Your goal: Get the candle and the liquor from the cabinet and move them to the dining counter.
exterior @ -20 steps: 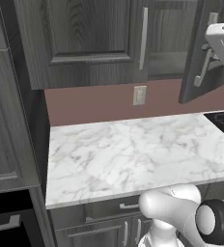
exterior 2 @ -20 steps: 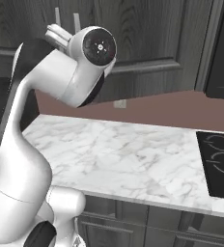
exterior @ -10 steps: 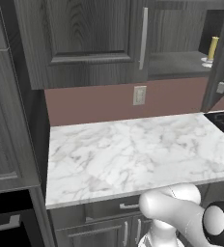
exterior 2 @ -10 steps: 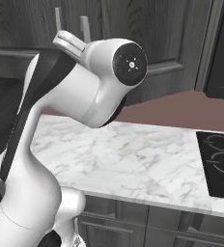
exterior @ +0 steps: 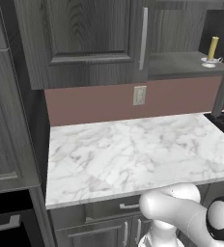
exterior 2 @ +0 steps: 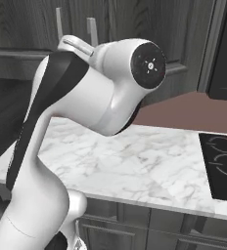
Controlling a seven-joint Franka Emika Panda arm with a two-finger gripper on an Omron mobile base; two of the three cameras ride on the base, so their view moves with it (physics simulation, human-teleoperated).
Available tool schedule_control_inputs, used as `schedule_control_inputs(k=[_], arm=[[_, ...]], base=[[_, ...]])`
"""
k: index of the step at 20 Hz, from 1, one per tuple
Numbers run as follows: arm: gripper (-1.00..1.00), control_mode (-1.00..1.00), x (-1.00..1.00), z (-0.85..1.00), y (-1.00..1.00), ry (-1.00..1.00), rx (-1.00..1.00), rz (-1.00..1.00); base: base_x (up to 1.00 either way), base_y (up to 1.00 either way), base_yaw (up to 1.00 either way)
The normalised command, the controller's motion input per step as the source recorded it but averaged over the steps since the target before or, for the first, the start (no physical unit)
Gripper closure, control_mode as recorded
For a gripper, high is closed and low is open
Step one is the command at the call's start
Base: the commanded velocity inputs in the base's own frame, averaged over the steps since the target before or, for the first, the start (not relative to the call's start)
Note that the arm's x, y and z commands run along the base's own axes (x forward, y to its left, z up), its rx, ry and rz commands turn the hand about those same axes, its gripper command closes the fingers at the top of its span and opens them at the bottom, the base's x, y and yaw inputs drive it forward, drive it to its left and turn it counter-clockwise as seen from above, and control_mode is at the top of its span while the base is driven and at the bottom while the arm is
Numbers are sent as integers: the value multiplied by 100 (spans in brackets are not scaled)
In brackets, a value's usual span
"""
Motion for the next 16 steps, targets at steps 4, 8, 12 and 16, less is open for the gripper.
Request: schedule_control_inputs(k=[4,8,12,16], arm=[[-100,-100,-36,-2,4,0,0,0],[-100,-100,-63,-3,0,0,0,0],[-100,-100,-64,-19,20,0,0,0],[-100,-100,-46,-39,41,0,0,-4]], base=[[0,0,0],[0,0,0],[0,0,0],[0,0,0]])
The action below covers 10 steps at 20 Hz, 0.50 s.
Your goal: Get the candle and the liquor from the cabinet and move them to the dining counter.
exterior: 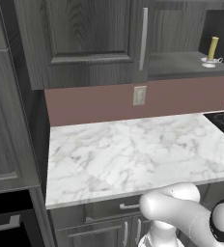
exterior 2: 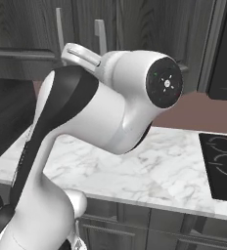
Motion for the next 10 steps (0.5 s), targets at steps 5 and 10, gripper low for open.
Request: schedule_control_inputs(k=[5,10], arm=[[-100,-100,-27,-47,35,6,0,-7],[-100,-100,-21,-36,30,9,0,-11]], base=[[0,0,0],[0,0,0]])
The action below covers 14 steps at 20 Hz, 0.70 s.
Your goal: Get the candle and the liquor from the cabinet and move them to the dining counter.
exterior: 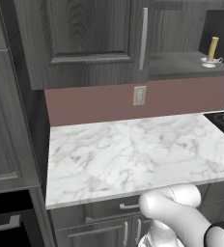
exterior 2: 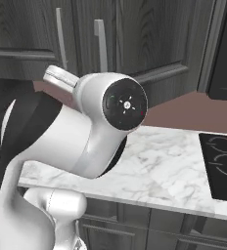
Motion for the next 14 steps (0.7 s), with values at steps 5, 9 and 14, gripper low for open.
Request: schedule_control_inputs(k=[5,9,14], arm=[[-100,-100,-33,-13,30,10,0,-9],[-100,-100,-39,-1,21,13,3,-9],[-100,-100,-46,0,23,12,3,-11]], base=[[0,0,0],[0,0,0],[0,0,0]])
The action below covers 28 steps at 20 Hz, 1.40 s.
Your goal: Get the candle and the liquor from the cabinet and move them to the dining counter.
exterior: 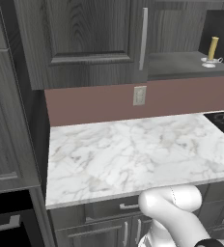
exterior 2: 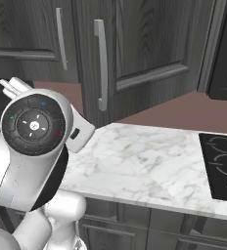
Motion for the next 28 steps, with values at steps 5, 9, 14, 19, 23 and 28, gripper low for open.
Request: schedule_control_inputs(k=[5,9,14,19,23,28], arm=[[-100,-100,-30,1,31,18,3,-17],[-100,-100,3,0,41,19,1,-22],[-100,-100,27,-14,35,-9,4,-3],[-100,-100,35,-24,25,-26,8,0],[-100,-100,47,-17,29,-27,3,-2],[-100,-100,52,-2,34,-4,15,-21]], base=[[0,0,0],[0,0,0],[0,0,0],[0,0,0],[0,0,0],[0,0,0]])
